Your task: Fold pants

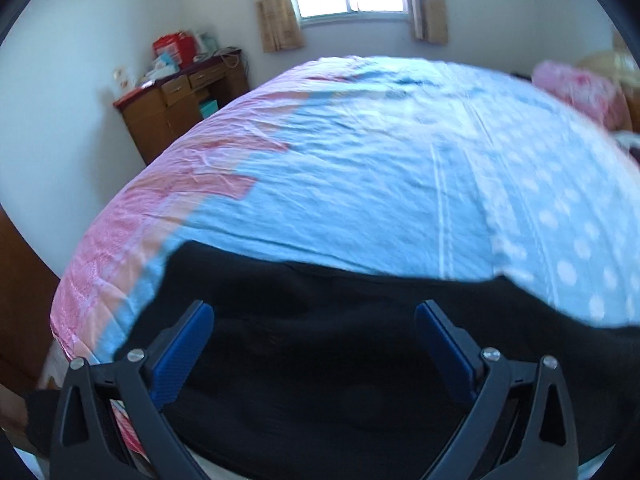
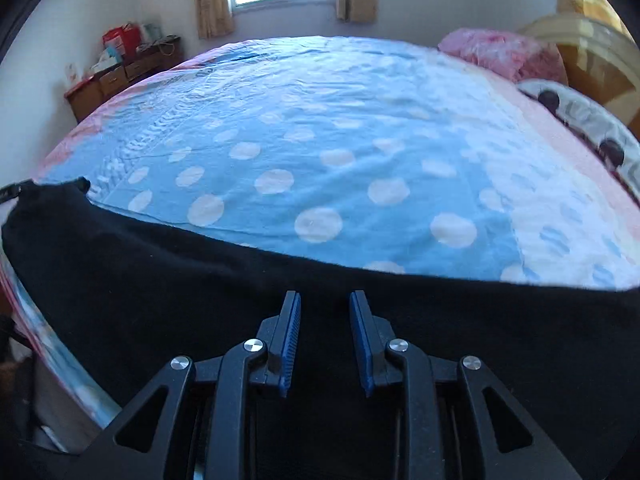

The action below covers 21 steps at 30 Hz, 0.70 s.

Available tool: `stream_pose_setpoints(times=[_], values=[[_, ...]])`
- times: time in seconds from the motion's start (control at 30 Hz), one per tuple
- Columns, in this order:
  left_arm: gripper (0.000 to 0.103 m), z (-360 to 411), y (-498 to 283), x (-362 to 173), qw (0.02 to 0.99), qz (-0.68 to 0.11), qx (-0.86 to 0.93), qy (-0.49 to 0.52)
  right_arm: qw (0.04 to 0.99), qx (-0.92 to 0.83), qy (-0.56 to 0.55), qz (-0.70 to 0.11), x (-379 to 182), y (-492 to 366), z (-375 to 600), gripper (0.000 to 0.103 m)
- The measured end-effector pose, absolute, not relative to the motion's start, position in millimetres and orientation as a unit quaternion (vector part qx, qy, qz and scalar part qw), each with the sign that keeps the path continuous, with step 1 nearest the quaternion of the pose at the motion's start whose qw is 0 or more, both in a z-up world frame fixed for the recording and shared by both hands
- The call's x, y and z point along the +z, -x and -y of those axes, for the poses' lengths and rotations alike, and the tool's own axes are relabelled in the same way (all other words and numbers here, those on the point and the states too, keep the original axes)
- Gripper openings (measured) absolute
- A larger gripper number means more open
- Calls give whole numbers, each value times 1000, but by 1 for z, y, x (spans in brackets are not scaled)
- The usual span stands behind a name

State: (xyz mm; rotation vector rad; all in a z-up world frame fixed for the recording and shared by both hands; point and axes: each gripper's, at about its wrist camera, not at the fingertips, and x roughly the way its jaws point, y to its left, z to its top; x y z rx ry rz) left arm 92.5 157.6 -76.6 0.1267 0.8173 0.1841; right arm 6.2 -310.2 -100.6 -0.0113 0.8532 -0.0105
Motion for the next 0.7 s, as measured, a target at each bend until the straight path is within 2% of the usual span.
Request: stream_pose_setpoints(times=[0.07, 0.1, 0.13, 0.17, 0.23, 0.3, 0.33, 0.37, 0.43, 0.57, 0.6, 0.67, 0.7], values=[[103, -155, -95, -89, 901, -416, 102, -72, 914, -32, -14, -404, -100, -7, 328, 25], [103, -158, -96, -98, 893, -432, 104, -68, 913, -30, -68, -401, -100, -4, 347, 23], [103, -164, -95, -104, 889, -443, 104, -53, 911, -20, -115, -396, -101, 0, 361, 17], [103, -170, -93, -105, 891, -442, 98, -32, 908, -17, -147, -391, -102, 6, 373, 6], [103, -179, -91, -103, 891, -443, 103, -18, 909, -38, -138, -392, -100, 13, 377, 0], [103, -177, -89, -101, 889, -444, 111, -19, 914, -72, -104, -384, -93, 19, 362, 0], [103, -175, -87, -99, 890, -442, 114, -16, 920, -93, -77, -372, -87, 23, 347, 7], [103, -171, -84, -95, 893, -437, 109, -11, 930, -81, -59, -353, -81, 27, 329, 7], [103, -159, -81, -90, 897, -433, 87, -11, 936, 22, -42, -349, -82, 17, 292, 8], [103, -121, -74, -73, 904, -424, 41, -34, 908, 147, -9, -392, -107, -13, 216, 10], [103, -115, -72, -69, 905, -422, 27, -37, 893, 170, -8, -416, -118, -24, 203, 15], [103, -96, -64, -59, 910, -411, -6, -43, 903, 169, 27, -395, -114, -23, 191, 26], [103, -88, -63, -56, 912, -408, -18, -43, 900, 175, 34, -396, -109, -21, 191, 26]])
